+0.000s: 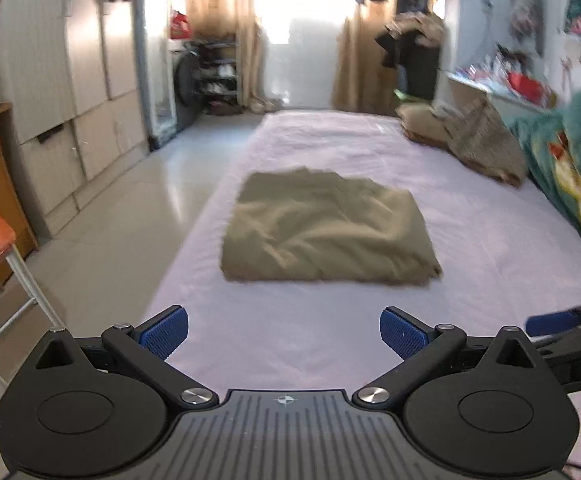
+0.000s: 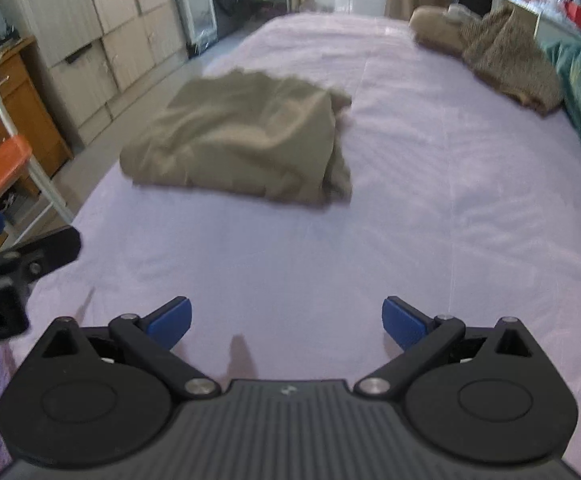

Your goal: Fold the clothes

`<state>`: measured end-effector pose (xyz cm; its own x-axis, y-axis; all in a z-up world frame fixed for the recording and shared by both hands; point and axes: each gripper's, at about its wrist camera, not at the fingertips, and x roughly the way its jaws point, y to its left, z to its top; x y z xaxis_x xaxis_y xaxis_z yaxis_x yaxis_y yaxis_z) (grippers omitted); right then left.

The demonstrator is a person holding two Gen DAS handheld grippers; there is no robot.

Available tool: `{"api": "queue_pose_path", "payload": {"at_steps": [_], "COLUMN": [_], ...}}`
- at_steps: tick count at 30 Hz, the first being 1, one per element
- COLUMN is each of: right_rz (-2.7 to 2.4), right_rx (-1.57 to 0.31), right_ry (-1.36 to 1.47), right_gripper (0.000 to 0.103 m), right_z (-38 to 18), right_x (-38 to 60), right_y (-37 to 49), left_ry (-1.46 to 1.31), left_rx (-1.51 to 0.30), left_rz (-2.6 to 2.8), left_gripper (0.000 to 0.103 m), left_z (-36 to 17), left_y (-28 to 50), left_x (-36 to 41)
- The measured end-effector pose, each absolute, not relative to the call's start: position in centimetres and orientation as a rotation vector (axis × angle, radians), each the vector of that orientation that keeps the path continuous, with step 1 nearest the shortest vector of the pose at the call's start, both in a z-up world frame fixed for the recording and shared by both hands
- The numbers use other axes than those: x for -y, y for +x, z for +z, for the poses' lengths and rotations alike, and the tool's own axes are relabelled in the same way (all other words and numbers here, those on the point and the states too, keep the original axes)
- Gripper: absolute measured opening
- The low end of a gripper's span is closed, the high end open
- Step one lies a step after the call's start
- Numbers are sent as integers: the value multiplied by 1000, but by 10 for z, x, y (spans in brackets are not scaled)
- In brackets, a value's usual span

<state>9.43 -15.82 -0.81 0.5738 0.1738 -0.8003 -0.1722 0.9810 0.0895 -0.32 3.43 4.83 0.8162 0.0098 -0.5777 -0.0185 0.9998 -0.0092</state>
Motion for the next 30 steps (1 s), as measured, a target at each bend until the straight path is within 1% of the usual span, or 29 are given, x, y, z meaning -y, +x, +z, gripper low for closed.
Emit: {"api": "queue_pose_path", "payload": {"at_steps": [3, 7, 11, 20, 30], "right_rz": [203, 188, 152, 120, 68], "right_rx": [-927, -944, -945, -944, -898], "right_ry": [-2, -9, -9, -17, 26], "right_gripper": [102, 102, 102, 102, 102], "right_z": [-10, -23, -32, -37, -34], "right_x": [157, 156, 155, 159, 171], "right_y": [98, 98, 97, 95, 93], "left_ry": [-91, -39, -41, -45, -46], "left_rx": [-587, -593, -650, -599, -616], "left_rz": [24, 97, 134, 110, 108], "left_gripper": [103, 103, 103, 103, 103], "left_z": [50, 45, 39, 39, 31], "left_y": [-2, 3, 9, -1, -1], "left_x": [-48, -49, -50, -54, -49]}}
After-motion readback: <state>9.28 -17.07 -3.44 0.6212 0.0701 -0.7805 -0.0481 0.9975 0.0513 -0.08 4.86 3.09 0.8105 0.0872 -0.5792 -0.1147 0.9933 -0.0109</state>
